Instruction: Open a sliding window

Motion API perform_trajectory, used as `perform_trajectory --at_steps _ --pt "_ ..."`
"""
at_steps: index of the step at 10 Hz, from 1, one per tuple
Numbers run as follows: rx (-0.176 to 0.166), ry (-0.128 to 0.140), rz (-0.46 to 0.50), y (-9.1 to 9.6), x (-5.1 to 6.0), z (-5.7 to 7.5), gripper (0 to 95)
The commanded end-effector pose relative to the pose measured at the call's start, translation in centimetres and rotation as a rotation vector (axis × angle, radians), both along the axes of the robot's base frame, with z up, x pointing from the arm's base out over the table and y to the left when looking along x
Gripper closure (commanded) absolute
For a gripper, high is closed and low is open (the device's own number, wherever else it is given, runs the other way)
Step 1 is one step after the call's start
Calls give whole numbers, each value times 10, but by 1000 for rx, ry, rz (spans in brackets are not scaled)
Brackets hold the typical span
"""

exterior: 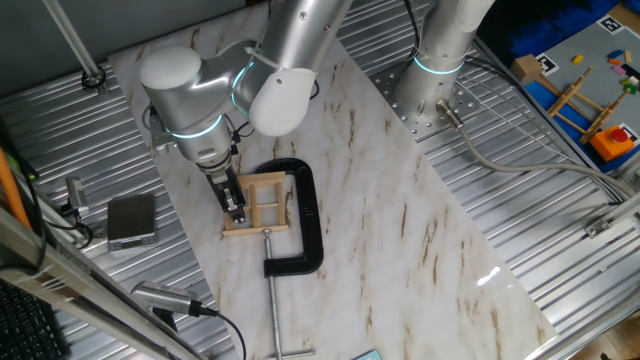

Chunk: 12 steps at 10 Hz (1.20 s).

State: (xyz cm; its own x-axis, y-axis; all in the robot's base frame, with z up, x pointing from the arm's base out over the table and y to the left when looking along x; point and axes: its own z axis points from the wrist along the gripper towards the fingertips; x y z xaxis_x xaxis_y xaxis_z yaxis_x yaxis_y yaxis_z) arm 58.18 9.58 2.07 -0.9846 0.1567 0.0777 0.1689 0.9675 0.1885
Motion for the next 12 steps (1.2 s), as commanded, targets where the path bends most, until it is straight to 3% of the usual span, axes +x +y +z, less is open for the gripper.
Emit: perform_trajectory --at_steps 1,12 --pt "0 -1 0 0 0 -1 570" --pt "6 0 8 7 3 -1 570"
